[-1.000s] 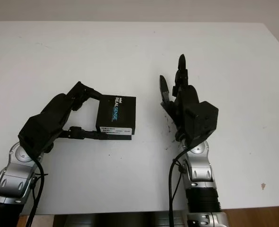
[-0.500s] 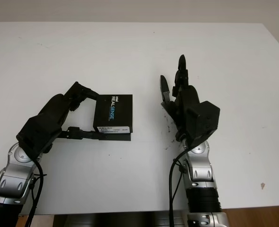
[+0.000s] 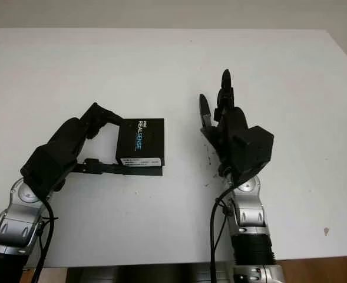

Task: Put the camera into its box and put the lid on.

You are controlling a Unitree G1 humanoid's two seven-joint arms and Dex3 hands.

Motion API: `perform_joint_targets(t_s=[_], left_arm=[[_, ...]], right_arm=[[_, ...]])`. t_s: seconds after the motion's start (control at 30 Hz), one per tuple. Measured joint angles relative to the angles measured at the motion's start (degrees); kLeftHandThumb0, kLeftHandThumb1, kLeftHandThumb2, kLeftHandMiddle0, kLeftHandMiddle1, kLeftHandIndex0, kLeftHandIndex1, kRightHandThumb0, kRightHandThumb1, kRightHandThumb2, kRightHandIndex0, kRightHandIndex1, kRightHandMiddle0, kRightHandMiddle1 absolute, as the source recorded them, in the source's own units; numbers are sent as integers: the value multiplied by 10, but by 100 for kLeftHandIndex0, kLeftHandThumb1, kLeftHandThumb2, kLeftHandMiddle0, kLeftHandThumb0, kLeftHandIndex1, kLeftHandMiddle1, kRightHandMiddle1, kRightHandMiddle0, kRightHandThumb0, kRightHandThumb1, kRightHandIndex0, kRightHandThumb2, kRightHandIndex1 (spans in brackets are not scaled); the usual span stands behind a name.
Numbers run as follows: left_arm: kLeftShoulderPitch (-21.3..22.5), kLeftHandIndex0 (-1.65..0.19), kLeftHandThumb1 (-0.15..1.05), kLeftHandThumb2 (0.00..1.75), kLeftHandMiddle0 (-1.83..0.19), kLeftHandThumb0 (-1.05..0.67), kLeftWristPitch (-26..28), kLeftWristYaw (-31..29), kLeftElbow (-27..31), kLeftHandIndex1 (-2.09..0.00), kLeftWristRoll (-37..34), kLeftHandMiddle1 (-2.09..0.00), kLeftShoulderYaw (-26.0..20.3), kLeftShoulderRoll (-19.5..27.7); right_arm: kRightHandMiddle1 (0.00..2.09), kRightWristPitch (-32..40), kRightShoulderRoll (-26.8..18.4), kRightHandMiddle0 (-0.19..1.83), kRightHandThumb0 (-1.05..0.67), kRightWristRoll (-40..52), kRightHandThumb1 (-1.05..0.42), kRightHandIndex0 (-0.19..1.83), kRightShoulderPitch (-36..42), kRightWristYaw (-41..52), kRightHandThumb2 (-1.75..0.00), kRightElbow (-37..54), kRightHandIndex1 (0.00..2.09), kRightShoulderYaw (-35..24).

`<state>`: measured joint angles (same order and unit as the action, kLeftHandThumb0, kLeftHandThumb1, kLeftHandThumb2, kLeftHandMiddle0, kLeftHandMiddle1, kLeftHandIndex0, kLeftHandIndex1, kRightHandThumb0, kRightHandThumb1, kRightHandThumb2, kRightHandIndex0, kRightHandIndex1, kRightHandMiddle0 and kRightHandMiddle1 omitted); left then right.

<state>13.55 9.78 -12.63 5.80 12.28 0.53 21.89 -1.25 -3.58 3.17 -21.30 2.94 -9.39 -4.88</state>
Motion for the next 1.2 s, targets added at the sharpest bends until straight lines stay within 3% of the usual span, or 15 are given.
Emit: perform_joint_targets(t_s=[0.47, 0.93, 0.97, 1.0, 1.03, 1.07, 1.13, 1.2], left_arm=[[35, -19, 103, 5, -13, -45, -6, -58, -41, -161, -19, -5, -3, 37], [42, -20, 101, 5, -11, -44, -2, -62, -45, -152, -12, -5, 0, 39], [42, -18, 101, 5, -10, -45, 0, -62, -43, -143, -11, -5, 0, 39], [41, -13, 99, 5, -6, -51, 1, -60, -39, -108, -8, -5, 2, 39], [39, -12, 98, 5, 2, -59, 4, -60, -31, -59, -2, -5, 3, 39], [35, -12, 97, 5, 7, -62, 8, -59, -23, -36, 3, -4, 5, 40], [25, 0, 96, 5, 16, -67, 17, -65, -7, -10, 8, -2, 7, 44], [15, 7, 95, 5, 18, -69, 23, -76, 4, -3, 10, 0, 9, 51]], right_arm=[[6, -1, 0, -17, -72, -6, -105, -19, 2, -3, -49, 0, 2, 1], [5, -2, 0, -18, -72, -10, -105, -19, 3, -2, -50, 0, 2, 1], [5, -2, 0, -18, -72, -10, -105, -19, 3, -1, -50, 0, 2, 1], [5, -2, 0, -17, -73, -10, -105, -19, 3, -1, -50, 0, 2, 1], [6, -2, 0, -17, -73, -10, -105, -19, 3, -1, -50, 0, 2, 1], [6, -2, 0, -17, -73, -11, -105, -18, 3, -1, -50, 0, 3, 1], [6, -2, 0, -17, -72, -10, -105, -19, 3, 0, -50, 0, 3, 1], [6, -2, 0, -17, -72, -9, -105, -19, 3, 1, -50, 0, 2, 0]])
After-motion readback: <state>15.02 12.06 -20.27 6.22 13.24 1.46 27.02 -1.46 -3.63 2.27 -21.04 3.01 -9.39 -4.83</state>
